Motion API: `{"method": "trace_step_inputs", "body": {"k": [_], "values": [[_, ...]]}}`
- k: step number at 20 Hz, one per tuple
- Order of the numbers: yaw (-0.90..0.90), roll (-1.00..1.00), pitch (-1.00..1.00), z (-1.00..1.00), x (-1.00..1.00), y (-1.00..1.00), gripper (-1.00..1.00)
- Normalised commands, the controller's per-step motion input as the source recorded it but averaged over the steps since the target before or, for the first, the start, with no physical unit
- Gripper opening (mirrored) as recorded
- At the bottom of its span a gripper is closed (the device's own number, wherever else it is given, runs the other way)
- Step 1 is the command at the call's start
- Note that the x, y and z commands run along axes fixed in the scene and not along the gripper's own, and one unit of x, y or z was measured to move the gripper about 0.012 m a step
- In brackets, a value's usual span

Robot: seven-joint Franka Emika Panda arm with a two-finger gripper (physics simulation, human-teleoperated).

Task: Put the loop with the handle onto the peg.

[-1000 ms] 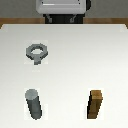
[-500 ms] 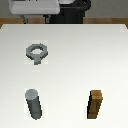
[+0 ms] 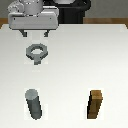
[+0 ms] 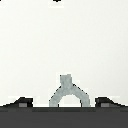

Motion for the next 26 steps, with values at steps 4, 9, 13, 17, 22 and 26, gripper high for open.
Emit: {"method": "trace_step_inputs", "body": {"k": [4, 9, 13, 17, 22, 26], "values": [[0.0, 0.0, 0.0, -0.75, 0.0, -0.25, 1.0], [0.0, 0.0, 0.0, -0.6, 0.0, 0.0, 1.0], [0.0, 0.0, 0.0, -0.75, 0.0, 0.0, 1.0], [0.0, 0.0, 0.0, -0.25, 0.25, 0.0, 1.0], [0.0, 0.0, 0.0, 0.0, 0.0, 0.0, -1.0], [0.0, 0.0, 0.0, 0.0, 0.0, 0.0, -1.0]]}}
